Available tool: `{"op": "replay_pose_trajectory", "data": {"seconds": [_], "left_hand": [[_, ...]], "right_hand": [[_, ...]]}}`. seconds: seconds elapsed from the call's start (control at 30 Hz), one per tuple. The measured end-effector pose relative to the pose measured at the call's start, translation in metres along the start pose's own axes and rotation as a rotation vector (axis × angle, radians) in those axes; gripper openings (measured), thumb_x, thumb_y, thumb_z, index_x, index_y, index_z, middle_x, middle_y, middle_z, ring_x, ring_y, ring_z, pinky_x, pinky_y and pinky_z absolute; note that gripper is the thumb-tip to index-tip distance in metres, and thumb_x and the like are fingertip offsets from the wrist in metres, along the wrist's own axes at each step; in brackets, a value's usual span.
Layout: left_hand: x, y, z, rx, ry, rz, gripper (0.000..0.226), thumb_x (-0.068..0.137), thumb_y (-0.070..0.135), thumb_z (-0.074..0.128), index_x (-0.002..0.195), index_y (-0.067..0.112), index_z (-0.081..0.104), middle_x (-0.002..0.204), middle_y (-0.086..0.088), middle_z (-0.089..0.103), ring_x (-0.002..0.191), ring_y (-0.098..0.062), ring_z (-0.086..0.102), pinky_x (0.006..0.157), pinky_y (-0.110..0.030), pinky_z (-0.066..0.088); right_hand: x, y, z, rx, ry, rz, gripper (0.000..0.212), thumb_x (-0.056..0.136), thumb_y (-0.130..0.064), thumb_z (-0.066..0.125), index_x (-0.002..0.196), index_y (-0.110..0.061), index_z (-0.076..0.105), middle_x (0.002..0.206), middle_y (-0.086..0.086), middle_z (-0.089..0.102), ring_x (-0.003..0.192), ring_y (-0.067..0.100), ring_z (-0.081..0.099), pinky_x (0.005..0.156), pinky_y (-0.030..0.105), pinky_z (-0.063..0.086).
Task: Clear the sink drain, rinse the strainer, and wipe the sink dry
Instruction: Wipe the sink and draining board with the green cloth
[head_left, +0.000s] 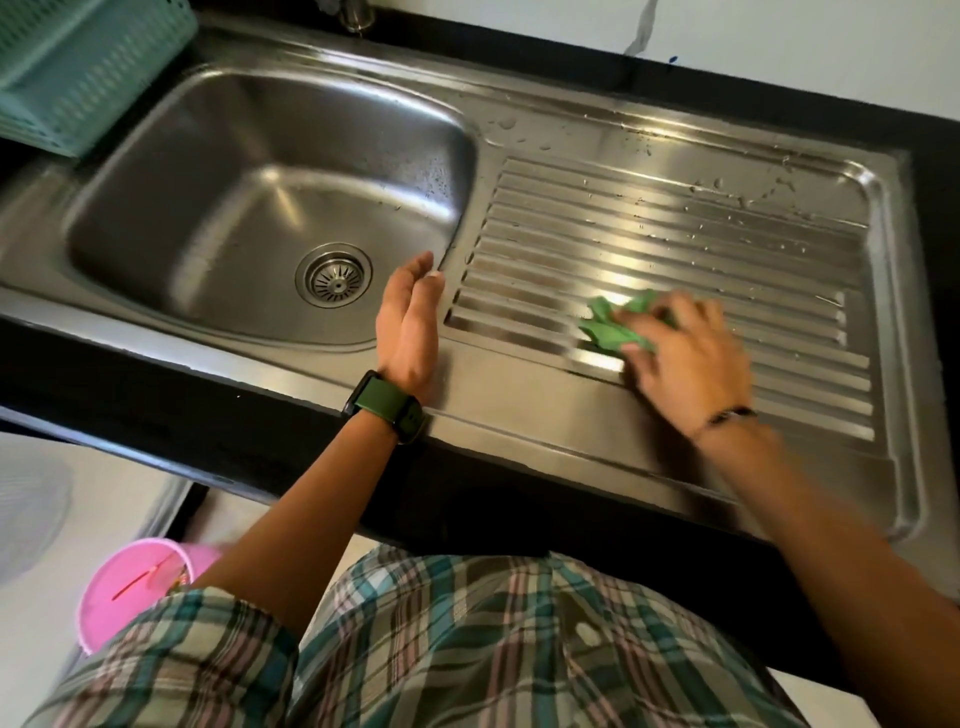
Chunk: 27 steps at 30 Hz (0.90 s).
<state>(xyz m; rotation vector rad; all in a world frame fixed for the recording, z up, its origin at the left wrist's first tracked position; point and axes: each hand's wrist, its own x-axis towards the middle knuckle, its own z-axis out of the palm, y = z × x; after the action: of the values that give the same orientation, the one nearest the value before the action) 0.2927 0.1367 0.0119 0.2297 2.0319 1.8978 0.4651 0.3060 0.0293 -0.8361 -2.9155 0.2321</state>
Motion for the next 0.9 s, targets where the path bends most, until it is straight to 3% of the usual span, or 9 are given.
{"op": "replay_pose_trajectory", "data": {"seconds": [0.1,0.23,0.4,0.53,0.67,0.73,0.8,0.9], "left_hand": [[0.001,-0.001,0.0,0.004,-0.018,-0.007,0.05,0.076,0.035,0.044,0.118,0.012,0.057,0.112,0.004,0.059,0.102,-0.008,0.052,0.089,-0.018,0.04],[0.004,-0.003,0.0,-0.021,-0.023,-0.05,0.036,0.076,0.038,0.043,0.105,0.026,0.06,0.096,0.016,0.061,0.091,-0.001,0.054,0.082,-0.018,0.041],[0.005,0.001,-0.001,-0.063,-0.031,-0.072,0.032,0.074,0.043,0.042,0.099,0.032,0.06,0.099,0.015,0.062,0.092,0.004,0.056,0.078,-0.011,0.042],[0.004,0.0,-0.001,-0.154,-0.027,-0.07,0.036,0.071,0.046,0.046,0.097,0.027,0.061,0.1,0.007,0.061,0.095,-0.008,0.055,0.089,-0.025,0.043],[0.004,0.002,-0.001,-0.214,-0.014,-0.075,0.059,0.067,0.049,0.05,0.114,0.014,0.054,0.095,0.007,0.06,0.091,-0.008,0.058,0.082,-0.027,0.049],[0.005,-0.001,0.0,-0.192,0.002,-0.048,0.069,0.069,0.047,0.05,0.124,0.005,0.046,0.091,0.01,0.057,0.083,0.002,0.059,0.072,-0.017,0.05],[0.006,-0.003,0.001,-0.154,0.003,-0.03,0.06,0.078,0.038,0.045,0.129,0.007,0.043,0.096,0.01,0.055,0.078,0.01,0.058,0.063,-0.006,0.047],[0.002,-0.003,0.006,-0.014,-0.048,0.006,0.056,0.084,0.033,0.042,0.136,0.012,0.038,0.12,0.003,0.052,0.1,0.0,0.055,0.077,-0.006,0.043]], "right_hand": [[-0.034,0.045,-0.01,-0.04,0.052,0.109,0.034,0.082,-0.016,0.06,0.115,-0.025,0.064,0.119,0.011,0.058,0.099,0.04,0.047,0.078,0.049,0.048],[-0.038,0.048,-0.008,0.001,0.092,0.169,0.032,0.084,-0.011,0.059,0.114,-0.02,0.066,0.122,0.009,0.061,0.098,0.04,0.048,0.081,0.044,0.042],[0.001,-0.026,0.015,0.032,0.079,0.026,0.034,0.083,-0.014,0.057,0.116,-0.019,0.064,0.12,0.009,0.058,0.104,0.037,0.046,0.083,0.04,0.039],[0.048,-0.11,0.033,0.09,0.038,-0.101,0.03,0.089,-0.015,0.048,0.116,-0.019,0.061,0.12,0.011,0.052,0.111,0.036,0.041,0.084,0.041,0.038],[0.081,-0.161,0.044,0.051,-0.01,-0.24,0.026,0.091,-0.029,0.045,0.11,-0.019,0.059,0.119,0.008,0.049,0.113,0.034,0.039,0.085,0.041,0.039],[0.088,-0.161,0.044,0.013,-0.034,-0.287,0.024,0.09,-0.028,0.047,0.107,-0.018,0.06,0.119,0.007,0.05,0.115,0.033,0.039,0.086,0.04,0.04],[0.086,-0.151,0.045,-0.018,-0.024,-0.308,0.022,0.089,-0.026,0.049,0.107,-0.02,0.061,0.119,0.005,0.051,0.115,0.032,0.039,0.086,0.039,0.04],[0.072,-0.127,0.041,-0.004,0.014,-0.277,0.027,0.09,-0.025,0.047,0.114,-0.024,0.058,0.123,0.005,0.051,0.117,0.032,0.039,0.086,0.04,0.04]]}}
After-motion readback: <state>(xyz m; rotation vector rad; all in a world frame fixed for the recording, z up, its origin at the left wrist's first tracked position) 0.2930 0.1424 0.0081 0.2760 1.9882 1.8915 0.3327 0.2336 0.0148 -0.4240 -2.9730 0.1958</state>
